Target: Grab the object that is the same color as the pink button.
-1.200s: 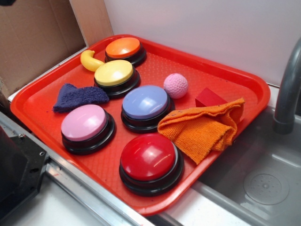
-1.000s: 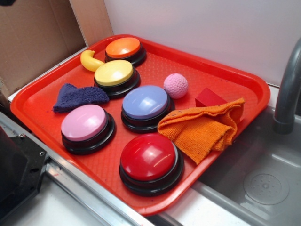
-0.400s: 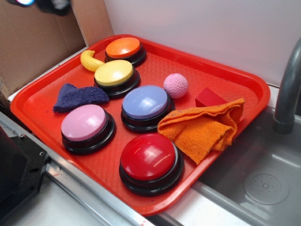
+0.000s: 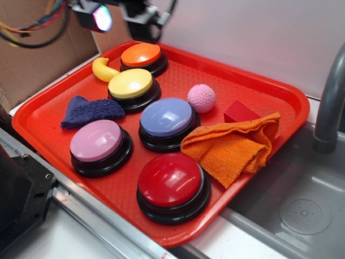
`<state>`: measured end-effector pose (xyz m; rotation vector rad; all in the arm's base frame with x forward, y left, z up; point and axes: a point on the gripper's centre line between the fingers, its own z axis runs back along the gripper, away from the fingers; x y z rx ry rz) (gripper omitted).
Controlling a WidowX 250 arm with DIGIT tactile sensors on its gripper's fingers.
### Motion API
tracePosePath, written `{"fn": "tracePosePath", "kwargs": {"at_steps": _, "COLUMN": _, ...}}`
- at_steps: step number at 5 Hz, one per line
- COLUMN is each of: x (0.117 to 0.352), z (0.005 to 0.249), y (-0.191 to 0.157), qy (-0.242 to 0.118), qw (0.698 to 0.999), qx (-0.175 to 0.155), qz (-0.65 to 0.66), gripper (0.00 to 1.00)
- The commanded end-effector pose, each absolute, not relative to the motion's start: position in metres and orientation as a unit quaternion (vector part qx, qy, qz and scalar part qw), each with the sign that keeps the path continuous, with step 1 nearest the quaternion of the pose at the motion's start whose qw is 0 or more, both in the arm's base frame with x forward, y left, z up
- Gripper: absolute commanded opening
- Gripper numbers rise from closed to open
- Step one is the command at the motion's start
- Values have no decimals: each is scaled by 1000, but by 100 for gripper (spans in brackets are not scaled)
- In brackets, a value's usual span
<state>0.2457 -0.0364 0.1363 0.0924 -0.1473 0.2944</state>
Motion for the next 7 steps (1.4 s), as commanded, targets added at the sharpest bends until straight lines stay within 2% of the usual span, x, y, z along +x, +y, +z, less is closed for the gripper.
{"fn": "tracePosePath", "kwargs": {"at_steps": 1, "x": 300, "z": 112, "y": -61, "qy": -120, "qw": 972, "qx": 5, "qz": 204, "gripper": 100}}
{"fn": "tracePosePath", "kwargs": {"at_steps": 3, "x": 317, "z": 75, "y": -78, "qy": -92, "qw": 962, "qx": -20, "qz": 256, "gripper": 100}}
{"fn": "tracePosePath", "kwargs": {"at_steps": 6, "x": 340, "z": 38, "y": -67, "qy": -83, "qw": 962, "qx": 8, "qz": 259, "gripper": 100}}
{"fn": "tracePosePath", "kwargs": {"at_steps": 7, "x": 344, "z": 39, "y": -65, "qy": -82, "qw": 964, "qx": 12, "qz": 254, "gripper": 0}}
